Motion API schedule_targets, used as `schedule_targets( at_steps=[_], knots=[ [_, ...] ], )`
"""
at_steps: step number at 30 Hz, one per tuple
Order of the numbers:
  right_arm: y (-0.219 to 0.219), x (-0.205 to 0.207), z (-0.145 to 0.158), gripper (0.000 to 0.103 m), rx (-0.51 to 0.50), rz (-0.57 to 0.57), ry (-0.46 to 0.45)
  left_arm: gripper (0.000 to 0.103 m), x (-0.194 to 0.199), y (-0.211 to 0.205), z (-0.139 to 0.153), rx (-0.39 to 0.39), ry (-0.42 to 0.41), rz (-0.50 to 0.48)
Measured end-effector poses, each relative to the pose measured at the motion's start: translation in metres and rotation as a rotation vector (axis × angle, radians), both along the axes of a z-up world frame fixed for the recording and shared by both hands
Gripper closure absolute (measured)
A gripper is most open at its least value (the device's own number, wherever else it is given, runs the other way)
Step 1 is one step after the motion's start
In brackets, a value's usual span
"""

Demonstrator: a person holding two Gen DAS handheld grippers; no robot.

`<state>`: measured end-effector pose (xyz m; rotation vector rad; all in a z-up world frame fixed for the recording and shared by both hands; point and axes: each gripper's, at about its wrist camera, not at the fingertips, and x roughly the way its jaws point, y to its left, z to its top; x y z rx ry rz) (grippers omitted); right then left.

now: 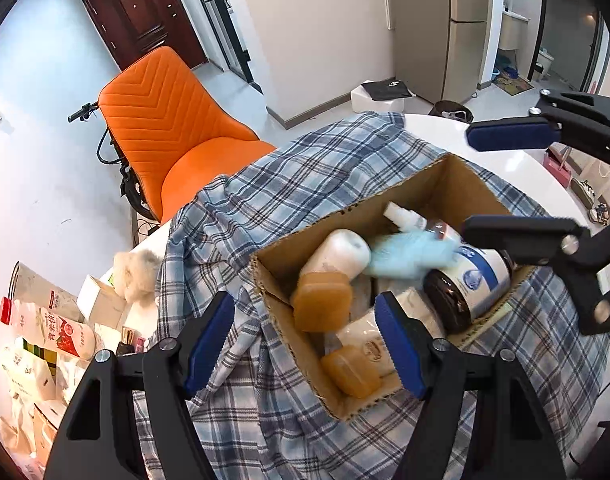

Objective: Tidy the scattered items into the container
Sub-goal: 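Move the right gripper over the pale green tube on the cloth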

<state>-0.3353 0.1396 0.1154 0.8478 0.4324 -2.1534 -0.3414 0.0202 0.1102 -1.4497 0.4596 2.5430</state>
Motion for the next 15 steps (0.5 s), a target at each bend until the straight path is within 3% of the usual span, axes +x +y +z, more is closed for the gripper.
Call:
schedule_targets(
  at_steps=[9, 15],
  knots=[
    [0.039, 0.059, -0.022, 0.046, -0.021, -0.002, -0.017, 0.028, 0.047, 0.023, -0.018, 0.024, -0.016, -0.059],
    [0.040, 0.085, -0.063, 0.046, 0.040, 0.036, -0.097, 0.028, 0.085, 0.028, -0.044, 0.051, -0.044, -0.102]
  ],
)
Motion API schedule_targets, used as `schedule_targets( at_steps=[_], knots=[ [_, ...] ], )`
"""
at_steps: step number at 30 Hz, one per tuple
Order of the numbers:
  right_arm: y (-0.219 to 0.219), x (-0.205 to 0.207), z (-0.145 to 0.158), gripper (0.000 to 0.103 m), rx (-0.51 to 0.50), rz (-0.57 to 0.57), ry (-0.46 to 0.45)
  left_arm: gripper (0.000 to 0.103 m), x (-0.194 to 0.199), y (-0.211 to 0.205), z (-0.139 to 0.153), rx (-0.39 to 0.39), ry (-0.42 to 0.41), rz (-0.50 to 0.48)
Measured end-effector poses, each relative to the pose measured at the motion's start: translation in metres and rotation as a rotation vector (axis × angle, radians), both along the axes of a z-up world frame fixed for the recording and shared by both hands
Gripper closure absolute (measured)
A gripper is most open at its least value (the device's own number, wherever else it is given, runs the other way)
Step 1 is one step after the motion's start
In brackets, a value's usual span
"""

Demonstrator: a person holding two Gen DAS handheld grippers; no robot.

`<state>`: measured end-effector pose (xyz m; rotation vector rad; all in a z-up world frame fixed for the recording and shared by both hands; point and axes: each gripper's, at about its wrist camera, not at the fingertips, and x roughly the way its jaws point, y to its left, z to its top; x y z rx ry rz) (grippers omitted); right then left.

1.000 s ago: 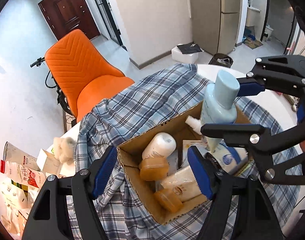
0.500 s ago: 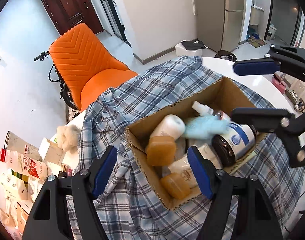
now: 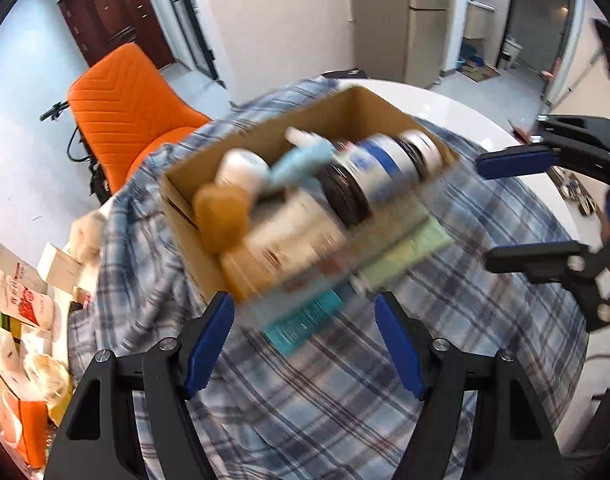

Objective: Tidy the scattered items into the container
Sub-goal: 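Move the right gripper over the pale green tube on the cloth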

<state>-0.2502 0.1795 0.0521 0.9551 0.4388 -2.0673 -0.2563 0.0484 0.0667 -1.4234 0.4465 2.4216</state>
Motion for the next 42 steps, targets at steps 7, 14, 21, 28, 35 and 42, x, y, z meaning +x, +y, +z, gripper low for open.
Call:
schedule_targets(
  at_steps=[7, 14, 21, 28, 35, 42],
  knots=[
    [0.007, 0.000, -0.054, 0.046, 0.053, -0.047, -0.029, 0.028, 0.029, -0.009, -0.038, -0.036, -0.046, 0.014],
    [0.019, -0.017, -0.076, 0.046, 0.120, -0.105, -0.023, 0.028, 0.024, -0.027, -0.067, -0.003, -0.098, 0.081],
    [0.020, -0.039, -0.081, 0.047, 0.108, -0.125, -0.038, 0.028, 0.016, -0.028, -0.074, 0.000, -0.096, 0.092],
    [0.013, -0.047, -0.088, 0.053, 0.104, -0.109, -0.070, 0.028, 0.005, -0.009, -0.077, 0.002, -0.101, 0.055],
    [0.011, -0.024, -0.085, 0.066, 0.098, -0.067, -0.098, 0.028, 0.009, 0.002, -0.076, 0.015, -0.100, 0.017],
    [-0.004, 0.019, -0.081, 0.066, 0.094, 0.034, -0.119, 0.028, 0.019, 0.000, -0.079, 0.015, -0.104, 0.007]
  ],
)
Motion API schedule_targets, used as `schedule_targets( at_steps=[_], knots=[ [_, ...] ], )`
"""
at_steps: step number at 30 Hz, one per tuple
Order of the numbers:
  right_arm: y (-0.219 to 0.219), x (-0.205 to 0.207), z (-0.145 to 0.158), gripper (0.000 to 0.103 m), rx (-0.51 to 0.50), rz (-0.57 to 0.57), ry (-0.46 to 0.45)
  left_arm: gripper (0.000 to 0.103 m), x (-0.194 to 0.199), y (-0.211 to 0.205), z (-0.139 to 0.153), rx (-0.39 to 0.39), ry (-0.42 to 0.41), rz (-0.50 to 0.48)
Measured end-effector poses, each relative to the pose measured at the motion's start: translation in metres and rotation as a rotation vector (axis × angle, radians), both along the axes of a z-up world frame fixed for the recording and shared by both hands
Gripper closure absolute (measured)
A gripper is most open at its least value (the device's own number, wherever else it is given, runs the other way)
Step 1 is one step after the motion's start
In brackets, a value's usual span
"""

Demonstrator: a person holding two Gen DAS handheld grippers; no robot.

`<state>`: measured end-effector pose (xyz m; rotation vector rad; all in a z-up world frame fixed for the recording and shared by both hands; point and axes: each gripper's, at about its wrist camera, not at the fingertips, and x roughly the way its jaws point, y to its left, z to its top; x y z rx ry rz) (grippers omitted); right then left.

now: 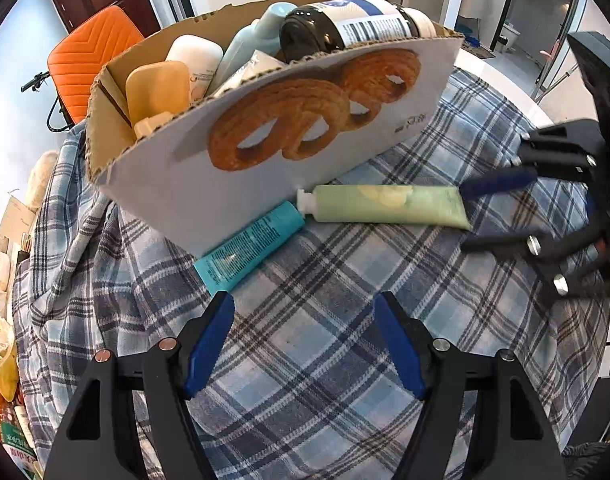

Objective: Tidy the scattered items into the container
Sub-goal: 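Move the right gripper over the pale green tube on the cloth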

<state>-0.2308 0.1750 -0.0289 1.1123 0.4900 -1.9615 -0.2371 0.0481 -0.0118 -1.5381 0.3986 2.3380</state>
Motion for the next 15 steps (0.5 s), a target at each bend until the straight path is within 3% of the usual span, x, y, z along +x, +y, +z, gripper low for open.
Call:
schedule_targets(
  at_steps=[6, 15],
  knots=[
    [-0.015, -0.004, 0.014, 0.066, -0.029, -0.010, 0.055, 0.028, 0.017, 0.012, 0.005, -0.018, 0.032, 0.006],
    [-0.043, -0.040, 0.006, 0.066, -0.043, -0.029, 0.033, 0.028, 0.011, -0.010, 0.001, 0.012, 0.011, 0.058]
  ],
)
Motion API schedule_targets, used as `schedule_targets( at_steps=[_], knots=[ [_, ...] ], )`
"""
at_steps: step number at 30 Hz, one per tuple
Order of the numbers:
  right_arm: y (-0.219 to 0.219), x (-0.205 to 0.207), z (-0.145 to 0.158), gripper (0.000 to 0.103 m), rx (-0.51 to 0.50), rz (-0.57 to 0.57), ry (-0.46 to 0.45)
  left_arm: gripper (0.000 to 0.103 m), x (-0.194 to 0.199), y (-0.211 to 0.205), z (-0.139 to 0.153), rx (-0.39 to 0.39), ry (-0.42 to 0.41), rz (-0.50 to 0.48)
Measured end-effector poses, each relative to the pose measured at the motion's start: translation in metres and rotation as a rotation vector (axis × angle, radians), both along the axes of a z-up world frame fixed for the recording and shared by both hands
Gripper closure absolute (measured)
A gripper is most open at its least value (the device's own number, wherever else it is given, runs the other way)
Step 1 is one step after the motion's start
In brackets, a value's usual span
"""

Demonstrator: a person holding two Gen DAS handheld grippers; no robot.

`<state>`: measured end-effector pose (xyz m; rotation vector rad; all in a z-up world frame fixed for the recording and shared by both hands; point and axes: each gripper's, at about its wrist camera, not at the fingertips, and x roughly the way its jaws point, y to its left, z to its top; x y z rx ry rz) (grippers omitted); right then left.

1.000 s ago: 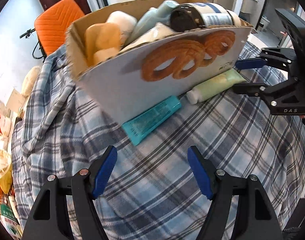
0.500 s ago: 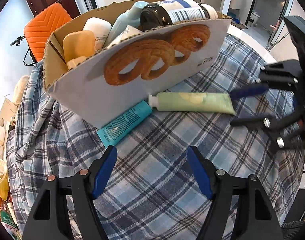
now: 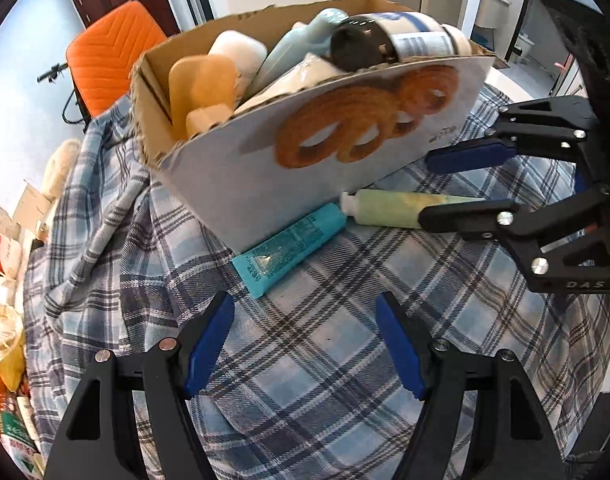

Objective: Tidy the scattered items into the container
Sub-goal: 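Move the right gripper over the pale green tube on the cloth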

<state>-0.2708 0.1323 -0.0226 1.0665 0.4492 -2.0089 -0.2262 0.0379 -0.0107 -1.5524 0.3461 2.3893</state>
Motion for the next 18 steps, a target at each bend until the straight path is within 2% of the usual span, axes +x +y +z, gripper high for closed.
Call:
schedule_targets(
  at_steps=[9, 12, 18],
  knots=[
    [-0.012, 0.001, -0.012, 0.066, 0.035, 0.044, -0.006, 0.028, -0.015, -0.008, -0.007, 0.023, -0.022, -0.007],
    [-0.012, -0.001, -0.012, 0.066, 0.027, 0.043, -0.017, 0.028, -0.021, -0.010, -0.012, 0.018, -0.035, -0.019],
    [-0.016, -0.002, -0.012, 0.066, 0.003, 0.059, -0.042, 0.028, -0.037, -0.016, -0.018, 0.060, -0.064, -0.015]
  ],
)
